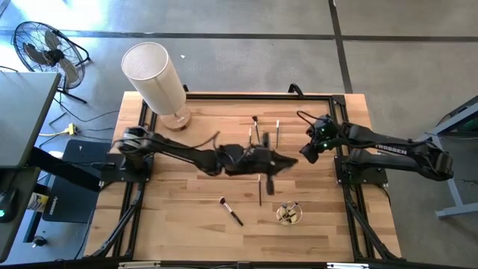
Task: Pick & Place Makeup Brushes
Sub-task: Put the eyeshadow brush into the makeup holder
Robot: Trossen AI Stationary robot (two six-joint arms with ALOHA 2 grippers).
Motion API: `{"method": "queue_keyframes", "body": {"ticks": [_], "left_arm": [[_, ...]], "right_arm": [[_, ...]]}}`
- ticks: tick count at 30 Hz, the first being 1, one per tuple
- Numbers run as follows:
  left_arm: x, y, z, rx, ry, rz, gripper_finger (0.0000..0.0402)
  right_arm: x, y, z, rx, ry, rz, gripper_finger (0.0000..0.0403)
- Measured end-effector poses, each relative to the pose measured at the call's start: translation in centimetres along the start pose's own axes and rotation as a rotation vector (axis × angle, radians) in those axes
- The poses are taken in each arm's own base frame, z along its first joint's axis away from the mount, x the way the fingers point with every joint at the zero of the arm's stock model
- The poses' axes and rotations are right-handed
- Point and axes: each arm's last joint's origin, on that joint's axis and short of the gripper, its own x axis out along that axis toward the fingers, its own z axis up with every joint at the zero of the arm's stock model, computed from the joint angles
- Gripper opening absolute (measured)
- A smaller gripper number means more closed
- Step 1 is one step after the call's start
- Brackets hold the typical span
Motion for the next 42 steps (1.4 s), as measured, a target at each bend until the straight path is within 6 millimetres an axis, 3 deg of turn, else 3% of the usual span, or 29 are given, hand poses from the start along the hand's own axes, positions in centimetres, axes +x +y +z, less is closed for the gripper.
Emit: {"method": "queue_keyframes", "body": {"ticks": [6,11,20,34,38,42], "left_arm": [[3.3,-2.7,-2.3,-0.056,0.001,-0.065,0.0000],[4.6,-4.7,-4.8,-0.160,0.025,-0.166,0.0000],[3.7,-8.5,-9.2,-0.228,0.197,-0.171,0.0000],[3.7,-7.8,-13.5,-0.330,0.376,-0.081,0.0001],[3.9,-7.4,-13.0,-0.308,0.365,-0.086,0.0008],[3.9,-7.1,-13.1,-0.307,0.386,-0.101,0.0042]], "right_arm": [[0.1,0.2,-0.1,-0.014,0.003,-0.012,0.0094],[0.1,0.1,-0.2,-0.010,0.008,-0.043,0.0094],[0.1,0.0,-0.3,-0.001,0.018,-0.044,0.0094],[0.1,0.0,-0.3,0.002,0.015,-0.047,0.0094],[0.1,0.0,-0.3,0.002,0.014,-0.049,0.0094],[0.1,0.0,-0.3,0.002,0.014,-0.049,0.0094]]}}
